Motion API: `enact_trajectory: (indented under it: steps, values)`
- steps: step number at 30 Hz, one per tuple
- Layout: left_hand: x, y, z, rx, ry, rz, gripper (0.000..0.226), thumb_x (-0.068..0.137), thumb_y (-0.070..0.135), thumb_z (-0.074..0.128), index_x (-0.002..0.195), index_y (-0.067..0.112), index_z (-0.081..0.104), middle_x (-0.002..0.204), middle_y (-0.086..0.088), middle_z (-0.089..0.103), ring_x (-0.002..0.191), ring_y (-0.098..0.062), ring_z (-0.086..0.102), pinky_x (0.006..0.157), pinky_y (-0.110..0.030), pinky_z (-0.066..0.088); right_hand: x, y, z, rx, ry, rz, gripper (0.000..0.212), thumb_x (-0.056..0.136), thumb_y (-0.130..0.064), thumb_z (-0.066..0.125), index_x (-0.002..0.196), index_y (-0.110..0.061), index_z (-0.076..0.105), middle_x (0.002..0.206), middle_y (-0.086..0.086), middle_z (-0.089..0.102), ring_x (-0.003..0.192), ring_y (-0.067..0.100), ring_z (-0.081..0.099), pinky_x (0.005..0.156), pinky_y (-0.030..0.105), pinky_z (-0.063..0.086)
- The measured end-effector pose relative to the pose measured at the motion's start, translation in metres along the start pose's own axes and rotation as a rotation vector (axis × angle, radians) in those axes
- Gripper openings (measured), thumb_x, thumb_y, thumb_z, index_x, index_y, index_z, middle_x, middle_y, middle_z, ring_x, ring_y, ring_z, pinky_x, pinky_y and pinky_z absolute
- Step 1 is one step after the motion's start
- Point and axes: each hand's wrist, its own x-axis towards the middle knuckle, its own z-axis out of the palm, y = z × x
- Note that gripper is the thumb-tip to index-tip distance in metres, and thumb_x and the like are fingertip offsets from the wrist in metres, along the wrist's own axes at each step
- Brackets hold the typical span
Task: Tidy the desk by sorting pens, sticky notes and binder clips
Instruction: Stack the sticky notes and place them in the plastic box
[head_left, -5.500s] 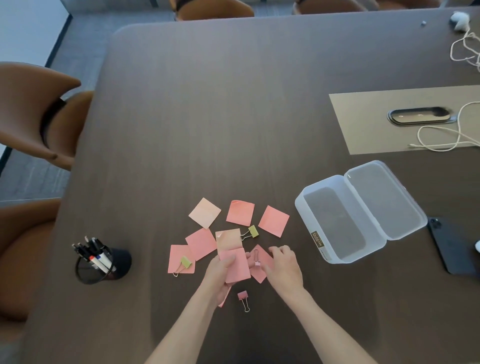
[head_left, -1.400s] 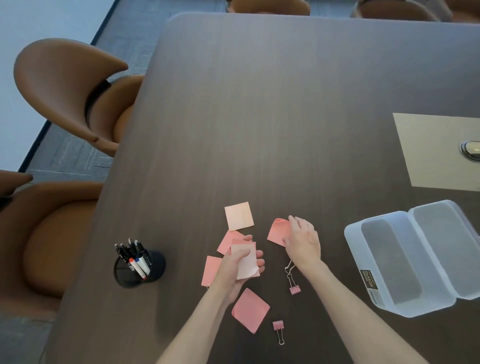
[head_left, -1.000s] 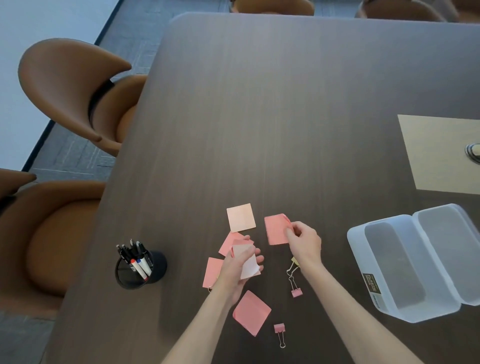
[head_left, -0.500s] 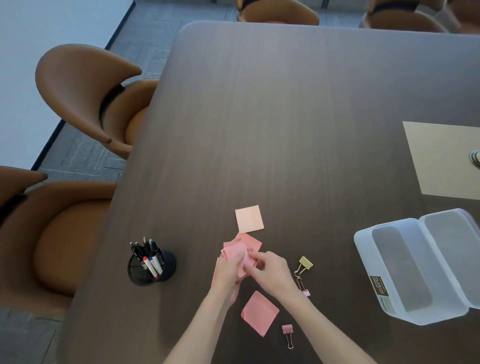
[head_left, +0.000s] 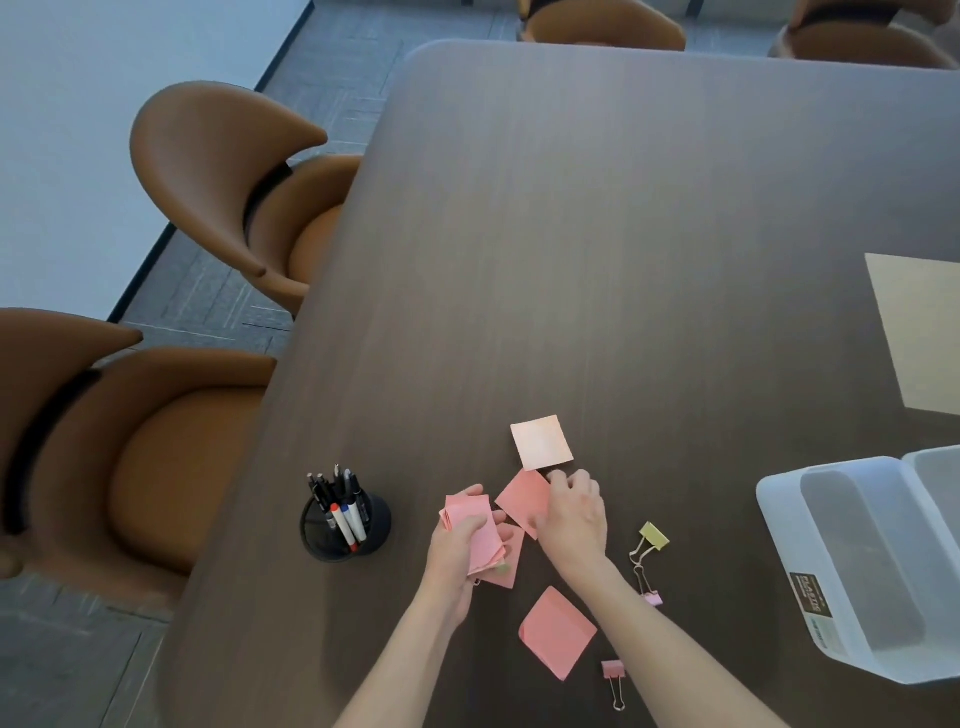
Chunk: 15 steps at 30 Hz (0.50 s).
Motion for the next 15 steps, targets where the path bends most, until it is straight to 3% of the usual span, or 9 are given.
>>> enact_trajectory:
  steps: [3, 6, 9, 11, 15]
  values:
    - [0.001, 0.001, -0.003, 0.018, 0.026, -0.01, 0.028, 0.098, 0.009, 0.055, 0.121, 0.021, 0.065, 0.103, -0.017, 0.076, 0.088, -0.03, 0.074, 0.077, -0.044, 0.057, 0.002, 0.01, -0.004, 0.078, 0.025, 0.056, 0.015, 0.09, -0.018, 0.059, 0.102, -0.012, 0.067, 0.109, 0.008, 0.054, 0.101, 0.026, 0.052, 0.084, 0.033, 0.045]
    - [0.003, 0.002, 0.002, 0.016, 0.041, -0.027, 0.023, 0.096, 0.016, 0.063, 0.118, 0.023, 0.066, 0.105, -0.015, 0.076, 0.086, -0.028, 0.075, 0.074, -0.041, 0.059, 0.001, 0.026, -0.022, 0.327, -0.088, 0.113, 0.019, 0.095, -0.018, 0.054, 0.096, -0.011, 0.071, 0.101, 0.007, 0.066, 0.096, 0.027, 0.062, 0.076, 0.034, 0.048]
    - [0.003, 0.001, 0.011, 0.044, 0.05, -0.038, 0.026, 0.092, 0.023, 0.071, 0.117, 0.025, 0.066, 0.106, -0.013, 0.075, 0.089, -0.028, 0.077, 0.074, -0.041, 0.061, -0.006, 0.039, -0.052, 0.664, -0.228, 0.252, 0.014, 0.092, -0.019, 0.06, 0.093, -0.018, 0.073, 0.089, 0.001, 0.074, 0.081, 0.02, 0.068, 0.069, 0.036, 0.055]
    - [0.001, 0.0, 0.017, 0.056, 0.031, -0.041, 0.032, 0.09, 0.029, 0.073, 0.12, 0.025, 0.063, 0.107, -0.012, 0.075, 0.094, -0.029, 0.075, 0.077, -0.041, 0.06, -0.014, 0.04, -0.068, 0.858, -0.304, 0.296, 0.011, 0.089, -0.019, 0.068, 0.1, -0.021, 0.07, 0.089, 0.0, 0.075, 0.076, 0.016, 0.068, 0.064, 0.03, 0.054]
    - [-0.009, 0.001, 0.029, 0.039, -0.069, -0.061, 0.046, 0.087, 0.04, 0.073, 0.126, 0.022, 0.058, 0.113, -0.013, 0.074, 0.098, -0.03, 0.07, 0.074, -0.043, 0.056, -0.028, 0.03, -0.077, 1.035, -0.38, 0.284, 0.024, 0.083, -0.016, 0.076, 0.102, -0.017, 0.062, 0.083, 0.003, 0.077, 0.071, 0.015, 0.068, 0.064, 0.03, 0.05]
